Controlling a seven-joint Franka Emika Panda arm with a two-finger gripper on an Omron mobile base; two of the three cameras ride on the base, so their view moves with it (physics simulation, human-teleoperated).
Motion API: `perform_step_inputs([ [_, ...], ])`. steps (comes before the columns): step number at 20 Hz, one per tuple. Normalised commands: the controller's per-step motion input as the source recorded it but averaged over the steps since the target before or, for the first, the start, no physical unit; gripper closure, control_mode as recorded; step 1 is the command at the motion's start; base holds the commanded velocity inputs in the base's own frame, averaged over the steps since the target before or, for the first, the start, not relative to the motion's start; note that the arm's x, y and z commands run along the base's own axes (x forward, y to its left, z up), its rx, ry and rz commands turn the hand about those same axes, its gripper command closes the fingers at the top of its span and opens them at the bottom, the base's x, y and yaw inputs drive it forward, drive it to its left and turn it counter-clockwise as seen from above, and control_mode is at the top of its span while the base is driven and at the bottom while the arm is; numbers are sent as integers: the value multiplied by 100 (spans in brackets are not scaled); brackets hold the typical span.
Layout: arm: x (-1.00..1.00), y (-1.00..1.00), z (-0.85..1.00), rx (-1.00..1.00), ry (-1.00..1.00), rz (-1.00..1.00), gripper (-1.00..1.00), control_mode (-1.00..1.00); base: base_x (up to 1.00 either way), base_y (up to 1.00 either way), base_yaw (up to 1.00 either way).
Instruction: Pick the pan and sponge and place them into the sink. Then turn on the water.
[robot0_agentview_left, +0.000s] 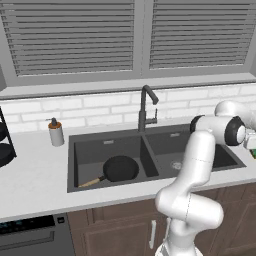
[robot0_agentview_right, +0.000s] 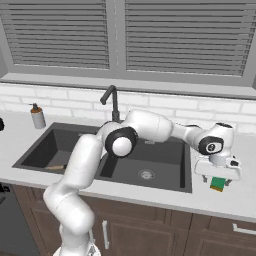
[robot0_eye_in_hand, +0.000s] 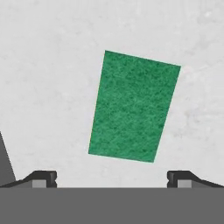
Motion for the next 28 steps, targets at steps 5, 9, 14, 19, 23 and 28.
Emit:
perform_step_inputs([
  [5, 22, -14, -21, 4, 0, 0, -100, -100, 0, 0, 0],
  [9, 23, -14, -21, 4, 0, 0, -100, -100, 0, 0, 0],
  [14, 22, -11, -23, 3, 0, 0, -100, -100, 0, 0, 0],
  [19, 11, -9, -24, 2, -2, 0, -100, -100, 0, 0, 0],
  [23, 4, 0, -35, 3, -3, 0, 100, -100, 0, 0, 0],
  [28, 0, 9, -21, 6, -7, 0, 100, -100, 0, 0, 0],
])
